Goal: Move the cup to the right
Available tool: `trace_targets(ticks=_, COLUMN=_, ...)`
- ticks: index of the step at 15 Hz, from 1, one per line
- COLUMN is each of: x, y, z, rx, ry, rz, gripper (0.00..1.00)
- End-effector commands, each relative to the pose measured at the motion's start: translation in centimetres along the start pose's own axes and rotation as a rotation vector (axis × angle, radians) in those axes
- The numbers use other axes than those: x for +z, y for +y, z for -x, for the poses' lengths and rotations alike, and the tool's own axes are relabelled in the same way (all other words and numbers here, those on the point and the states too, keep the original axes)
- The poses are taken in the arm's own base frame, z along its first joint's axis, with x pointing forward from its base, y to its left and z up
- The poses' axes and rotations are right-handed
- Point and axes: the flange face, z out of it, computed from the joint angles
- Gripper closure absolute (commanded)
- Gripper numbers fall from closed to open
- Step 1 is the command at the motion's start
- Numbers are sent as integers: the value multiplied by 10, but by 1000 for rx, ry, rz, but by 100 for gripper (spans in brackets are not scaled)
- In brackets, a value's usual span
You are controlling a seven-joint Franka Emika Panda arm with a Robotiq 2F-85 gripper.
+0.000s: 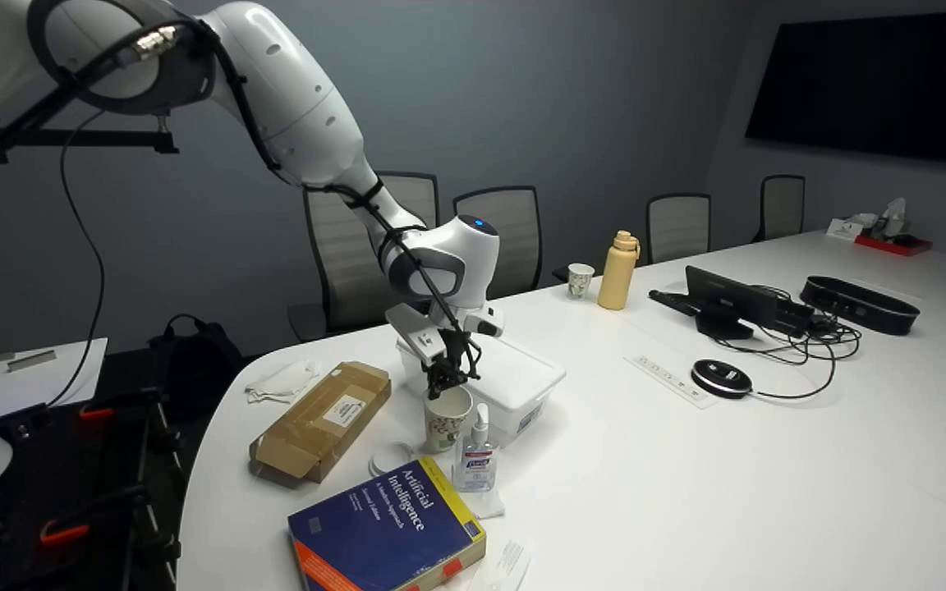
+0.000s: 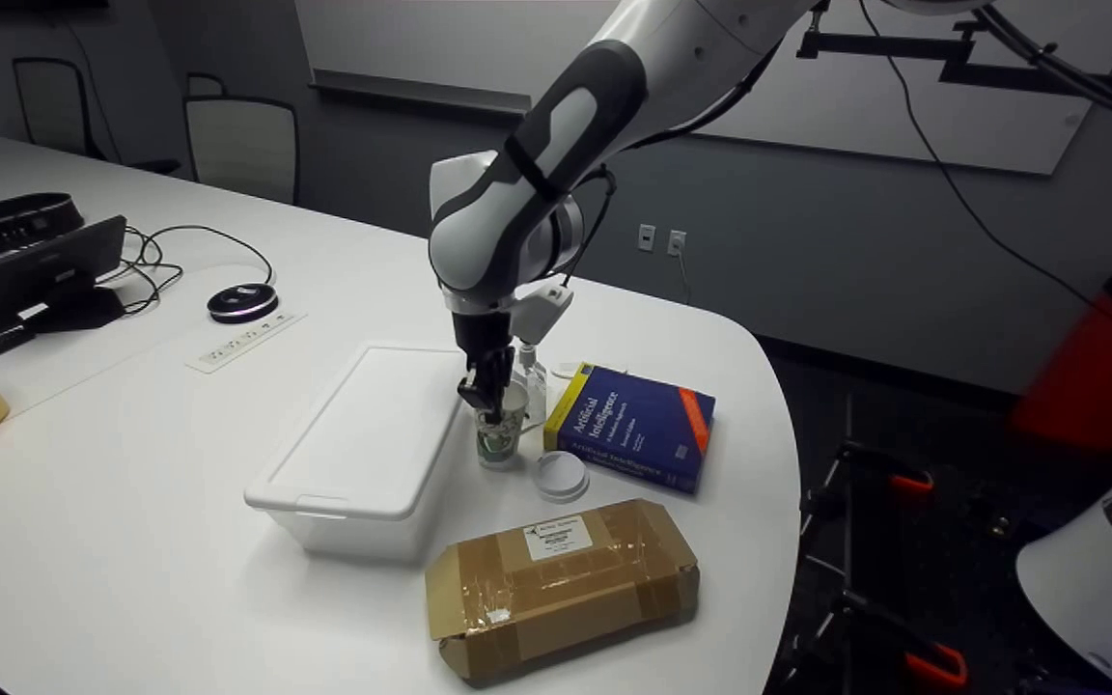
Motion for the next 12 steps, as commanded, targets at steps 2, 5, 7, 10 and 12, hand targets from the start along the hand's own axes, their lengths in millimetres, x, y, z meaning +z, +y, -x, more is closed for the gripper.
trace_targets(ticks=2, x=-58, y=-16, z=3, rx=22, ry=-8, rz=67, gripper=99)
trace_targets(ticks=5, x=-95, y=-34, z=9, rx=17, ry=-35, rz=113, gripper=99)
trace_targets(ticks=7, x=-115, y=-51, z=14, rx=1, ry=-69, rz=141, gripper=99)
trace_targets(ticks=10, x=-134, y=-73, z=27, rx=-2, ry=-116, rz=178, gripper=99)
trace_targets(ticks=12, x=-142, y=-77, z=37, rx=24, ry=-131, rz=191, gripper=99)
